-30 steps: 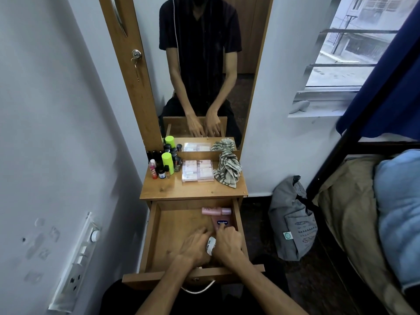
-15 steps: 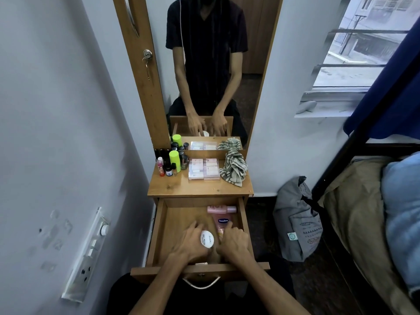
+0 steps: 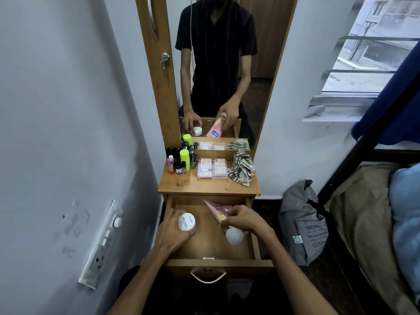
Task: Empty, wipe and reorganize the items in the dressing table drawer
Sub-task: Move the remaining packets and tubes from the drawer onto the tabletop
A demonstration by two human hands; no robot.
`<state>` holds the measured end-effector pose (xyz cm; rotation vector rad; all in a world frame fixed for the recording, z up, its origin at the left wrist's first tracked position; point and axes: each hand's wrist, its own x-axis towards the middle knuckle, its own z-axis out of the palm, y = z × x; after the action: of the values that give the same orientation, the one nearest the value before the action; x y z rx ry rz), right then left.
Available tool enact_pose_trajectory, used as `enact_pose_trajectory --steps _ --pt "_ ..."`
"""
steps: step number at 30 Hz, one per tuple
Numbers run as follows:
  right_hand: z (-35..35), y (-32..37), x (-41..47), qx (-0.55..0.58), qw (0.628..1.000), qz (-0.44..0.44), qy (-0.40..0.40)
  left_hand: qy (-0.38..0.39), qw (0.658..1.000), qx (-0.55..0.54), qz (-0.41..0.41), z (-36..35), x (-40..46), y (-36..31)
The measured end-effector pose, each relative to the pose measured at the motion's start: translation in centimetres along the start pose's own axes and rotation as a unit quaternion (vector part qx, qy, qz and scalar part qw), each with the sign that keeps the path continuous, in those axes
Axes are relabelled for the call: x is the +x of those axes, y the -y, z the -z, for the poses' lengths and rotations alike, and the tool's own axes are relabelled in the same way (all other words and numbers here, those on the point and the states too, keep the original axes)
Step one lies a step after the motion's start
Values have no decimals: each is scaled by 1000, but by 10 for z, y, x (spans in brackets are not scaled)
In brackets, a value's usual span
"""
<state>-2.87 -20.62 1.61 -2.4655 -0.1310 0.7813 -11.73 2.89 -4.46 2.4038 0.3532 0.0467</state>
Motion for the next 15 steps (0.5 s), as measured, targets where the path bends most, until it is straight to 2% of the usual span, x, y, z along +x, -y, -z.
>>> enact_pose_trajectory --steps 5,9,11,15 --pt "25 12 -7 83 993 71 42 -50 998 -25 -21 18 10 -2" --pt "31 26 -12 196 973 115 45 -100 994 -33 -34 29 21 -4" --pt "28 38 -12 222 965 139 12 -112 992 -36 -39 36 27 -5" --pt "16 61 3 210 953 169 -139 -132 990 -28 -45 47 45 -3"
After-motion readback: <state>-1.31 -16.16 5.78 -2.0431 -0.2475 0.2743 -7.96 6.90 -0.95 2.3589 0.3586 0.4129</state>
